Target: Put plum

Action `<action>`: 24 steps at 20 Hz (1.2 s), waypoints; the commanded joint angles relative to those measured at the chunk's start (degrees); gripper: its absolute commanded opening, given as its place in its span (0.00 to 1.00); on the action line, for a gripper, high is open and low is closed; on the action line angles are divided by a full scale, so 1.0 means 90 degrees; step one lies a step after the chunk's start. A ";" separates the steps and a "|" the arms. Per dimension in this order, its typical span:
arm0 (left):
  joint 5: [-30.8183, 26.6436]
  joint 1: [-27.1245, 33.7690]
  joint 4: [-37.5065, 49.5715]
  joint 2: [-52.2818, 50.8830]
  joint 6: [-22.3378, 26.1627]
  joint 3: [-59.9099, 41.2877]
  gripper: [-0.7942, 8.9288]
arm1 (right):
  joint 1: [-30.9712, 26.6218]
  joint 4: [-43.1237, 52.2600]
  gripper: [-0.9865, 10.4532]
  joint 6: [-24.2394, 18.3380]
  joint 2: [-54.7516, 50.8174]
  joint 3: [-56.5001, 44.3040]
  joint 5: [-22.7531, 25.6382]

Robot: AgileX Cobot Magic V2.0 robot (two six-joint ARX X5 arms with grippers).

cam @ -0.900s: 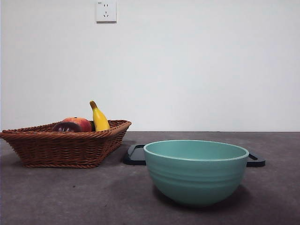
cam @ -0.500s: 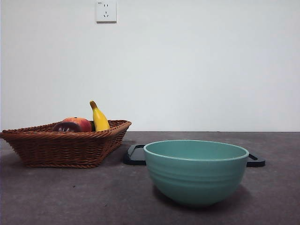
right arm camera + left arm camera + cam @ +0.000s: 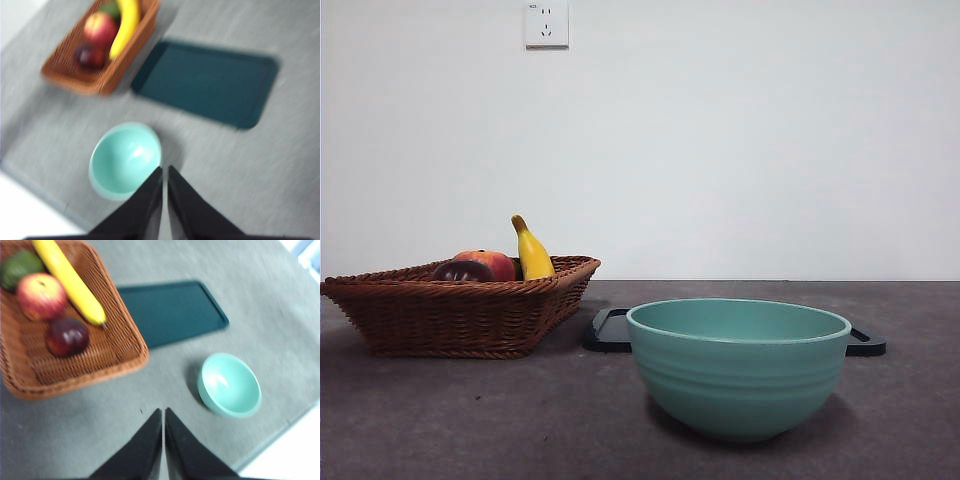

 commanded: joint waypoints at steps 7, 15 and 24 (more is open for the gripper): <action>0.0036 -0.0061 -0.0112 0.0087 0.0262 0.0146 0.15 | 0.0350 -0.0102 0.09 -0.0272 0.0134 0.0129 -0.0027; 0.0022 -0.0061 -0.0107 0.0087 0.0177 0.0146 0.53 | 0.0350 -0.0083 0.41 -0.0202 0.0131 0.0129 -0.0027; -0.0391 -0.0192 0.0410 0.0580 -0.0138 0.0226 0.53 | 0.0350 -0.0078 0.41 -0.0126 0.0131 0.0129 -0.0078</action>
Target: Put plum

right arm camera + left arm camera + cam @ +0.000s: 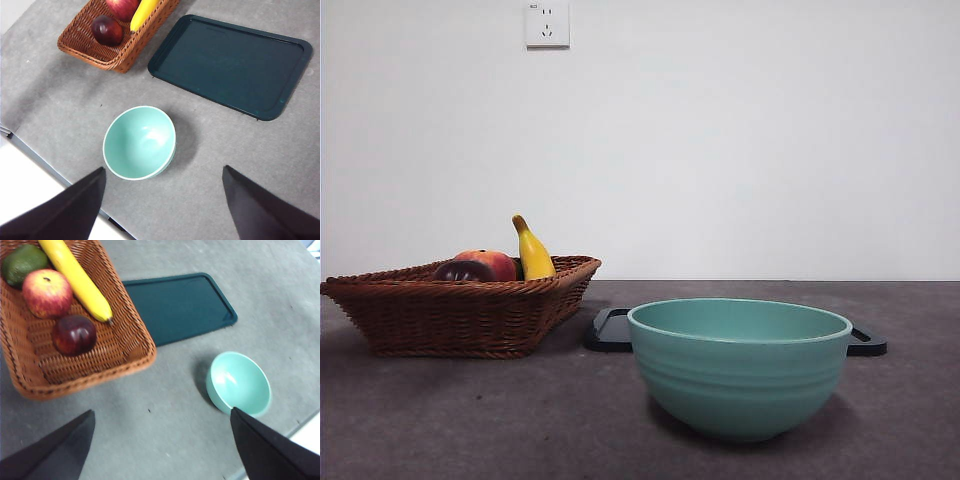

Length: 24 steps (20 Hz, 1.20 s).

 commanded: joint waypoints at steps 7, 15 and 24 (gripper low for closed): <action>-0.1219 -0.0748 0.0459 0.1865 -0.0182 0.1175 0.52 | 0.0036 0.0070 0.41 0.0090 0.0032 0.0129 -0.0024; -0.2229 -0.1277 0.1069 0.3883 -0.0155 0.1557 0.52 | 0.0036 0.0063 0.41 0.0117 0.0032 0.0129 -0.0024; -0.2727 -0.1399 0.2271 0.5710 -0.0080 0.1557 0.52 | 0.0036 0.0058 0.41 0.0163 0.0032 0.0129 -0.0022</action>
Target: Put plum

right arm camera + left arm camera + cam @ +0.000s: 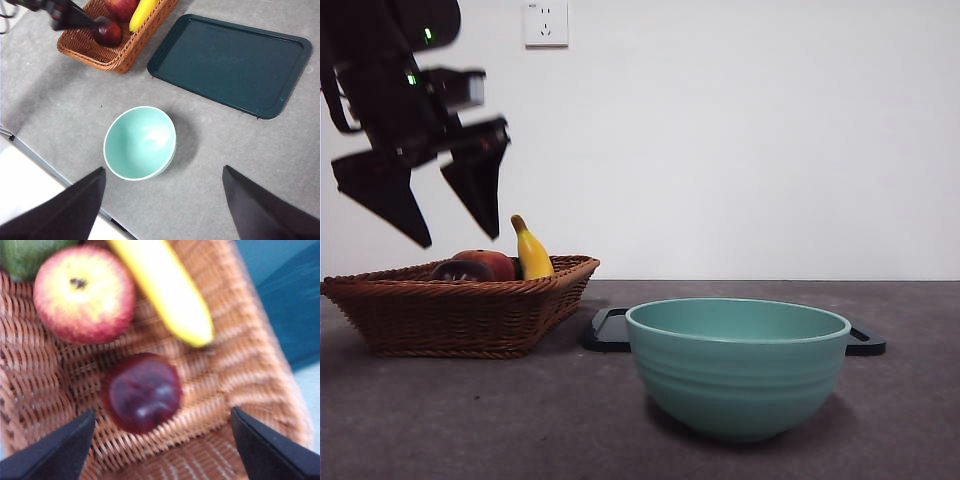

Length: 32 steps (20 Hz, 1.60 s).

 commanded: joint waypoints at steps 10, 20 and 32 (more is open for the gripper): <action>-0.0034 -0.0029 0.0461 0.1151 0.0124 0.0143 0.42 | 0.0027 0.0056 0.41 0.0068 0.0032 0.0129 -0.0019; 0.0165 -0.0177 -0.0066 -0.0520 0.0085 0.0148 0.39 | 0.0027 0.0061 0.41 0.0068 0.0032 0.0129 -0.0019; 0.1430 -0.3194 -0.0194 -0.1246 0.0012 0.0148 0.39 | 0.0027 0.0061 0.41 0.0066 0.0032 0.0129 -0.0015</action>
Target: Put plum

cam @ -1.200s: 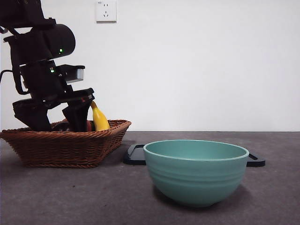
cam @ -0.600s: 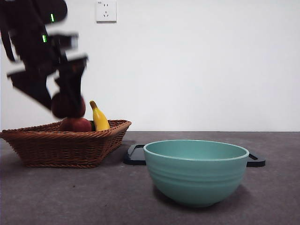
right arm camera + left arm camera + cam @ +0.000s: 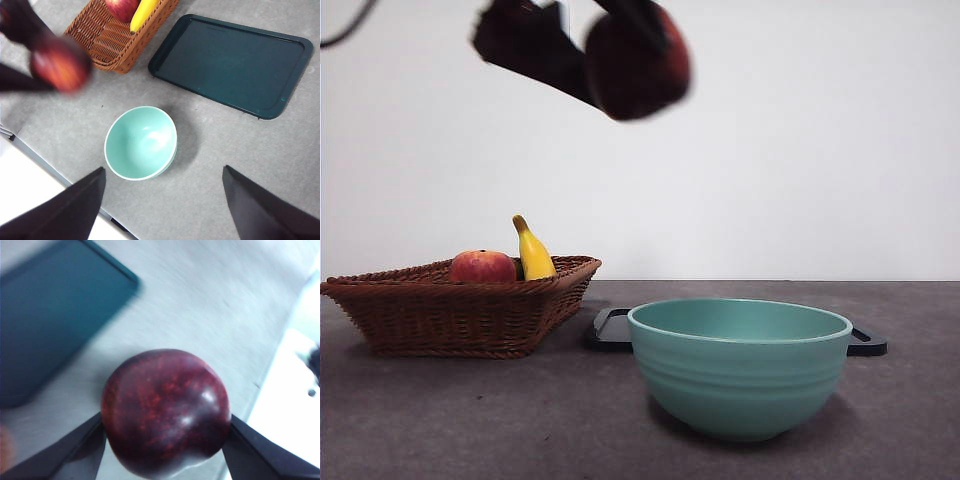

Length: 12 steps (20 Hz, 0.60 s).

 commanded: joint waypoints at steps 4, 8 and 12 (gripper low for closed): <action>-0.0340 -0.0605 0.0367 0.1122 0.0185 0.0121 0.36 | 0.0027 0.0058 0.41 0.0063 0.0032 0.0129 -0.0019; -0.0396 -0.0811 0.0597 0.1880 0.0294 0.0121 0.37 | 0.0027 0.0058 0.41 0.0063 0.0032 0.0129 -0.0019; -0.0699 -0.0928 0.0663 0.2409 0.0522 0.0121 0.37 | 0.0027 0.0058 0.41 0.0063 0.0032 0.0129 -0.0019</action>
